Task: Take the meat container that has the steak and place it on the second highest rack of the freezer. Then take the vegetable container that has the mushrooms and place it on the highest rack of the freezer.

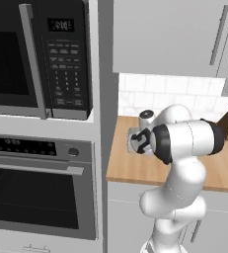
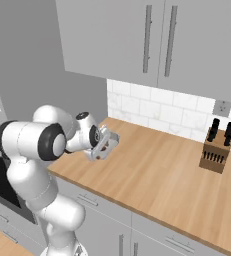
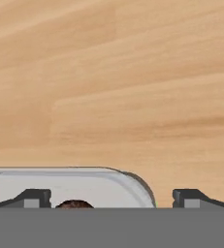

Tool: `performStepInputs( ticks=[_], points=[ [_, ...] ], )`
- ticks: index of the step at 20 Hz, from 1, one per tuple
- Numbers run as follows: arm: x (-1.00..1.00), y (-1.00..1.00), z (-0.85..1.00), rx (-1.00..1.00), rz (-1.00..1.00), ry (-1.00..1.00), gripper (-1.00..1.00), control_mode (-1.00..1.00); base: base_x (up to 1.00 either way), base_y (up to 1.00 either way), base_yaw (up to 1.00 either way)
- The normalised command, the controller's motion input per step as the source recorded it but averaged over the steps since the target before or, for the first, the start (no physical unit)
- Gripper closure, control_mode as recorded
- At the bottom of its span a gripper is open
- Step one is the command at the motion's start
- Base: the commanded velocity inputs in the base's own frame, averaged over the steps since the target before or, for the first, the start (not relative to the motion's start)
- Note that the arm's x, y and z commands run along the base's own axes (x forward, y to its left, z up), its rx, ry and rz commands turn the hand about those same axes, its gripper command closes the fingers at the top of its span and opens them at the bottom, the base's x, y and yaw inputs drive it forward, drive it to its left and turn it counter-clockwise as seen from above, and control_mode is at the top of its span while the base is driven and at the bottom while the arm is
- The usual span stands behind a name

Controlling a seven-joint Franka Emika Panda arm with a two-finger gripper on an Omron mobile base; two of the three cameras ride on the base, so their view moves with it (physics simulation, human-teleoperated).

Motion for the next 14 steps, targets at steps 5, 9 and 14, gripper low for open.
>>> performStepInputs(
  ticks=[5,9,14],
  points=[
    [0.0,0.07,-0.49,-0.05,-0.03,-0.02,1.0,-1.0,0.0,0.0,0.0],
    [0.0,0.01,-0.45,-0.03,-0.03,-0.01,1.0,-1.0,0.0,0.0,0.0],
    [-0.05,0.0,-0.18,0.0,-0.01,-0.1,1.0,-1.0,0.0,0.0,0.0]
  ],
)
